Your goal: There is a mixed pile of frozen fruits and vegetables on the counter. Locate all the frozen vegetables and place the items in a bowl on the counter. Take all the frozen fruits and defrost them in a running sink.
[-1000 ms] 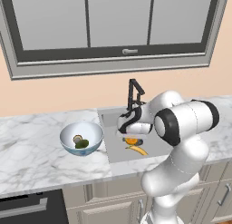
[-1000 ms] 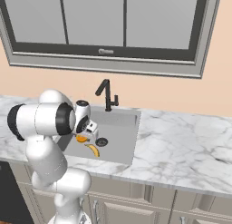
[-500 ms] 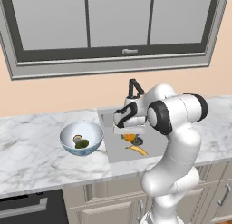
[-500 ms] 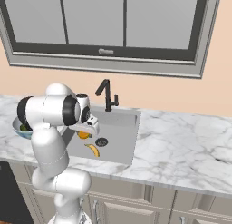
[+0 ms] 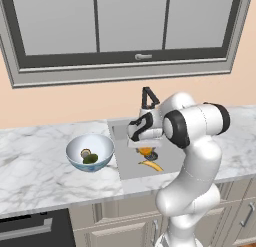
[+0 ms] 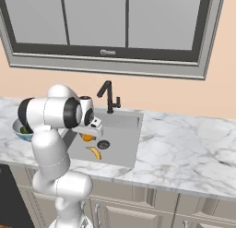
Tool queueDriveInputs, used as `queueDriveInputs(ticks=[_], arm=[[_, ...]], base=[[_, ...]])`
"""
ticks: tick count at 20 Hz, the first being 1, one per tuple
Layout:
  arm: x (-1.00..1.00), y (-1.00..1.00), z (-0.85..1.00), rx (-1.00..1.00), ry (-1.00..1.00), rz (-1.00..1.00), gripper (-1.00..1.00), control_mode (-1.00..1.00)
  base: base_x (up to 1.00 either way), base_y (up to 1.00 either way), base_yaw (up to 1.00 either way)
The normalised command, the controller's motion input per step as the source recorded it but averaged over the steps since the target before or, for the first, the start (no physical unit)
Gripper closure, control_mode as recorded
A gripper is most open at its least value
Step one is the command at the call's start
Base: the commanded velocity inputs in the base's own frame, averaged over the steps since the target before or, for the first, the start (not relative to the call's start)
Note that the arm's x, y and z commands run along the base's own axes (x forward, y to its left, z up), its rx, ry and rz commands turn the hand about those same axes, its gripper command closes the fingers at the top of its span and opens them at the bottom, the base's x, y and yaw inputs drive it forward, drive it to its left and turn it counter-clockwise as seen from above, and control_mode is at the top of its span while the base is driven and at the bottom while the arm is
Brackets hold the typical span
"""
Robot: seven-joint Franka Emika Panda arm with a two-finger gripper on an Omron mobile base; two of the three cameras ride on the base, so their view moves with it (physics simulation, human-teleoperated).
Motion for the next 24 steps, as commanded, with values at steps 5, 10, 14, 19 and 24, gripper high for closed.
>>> queueDriveInputs(ticks=[5, 10, 14, 19, 24], arm=[[0.26, 0.04, -0.35, 0.00, -0.03, 0.00, 1.00, -1.00], [0.12, 0.00, -0.56, 0.00, 0.00, 0.00, 1.00, -1.00], [0.00, 0.02, -0.33, 0.00, 0.01, 0.00, 1.00, -1.00], [0.00, 0.11, -0.09, 0.00, 0.01, 0.00, -1.00, -1.00], [0.00, 0.00, 0.00, 0.00, 0.00, 0.00, -1.00, -1.00]], base=[[0.00, 0.00, 0.00], [0.00, 0.00, 0.00], [0.00, 0.00, 0.00], [0.00, 0.00, 0.00], [0.00, 0.00, 0.00]])
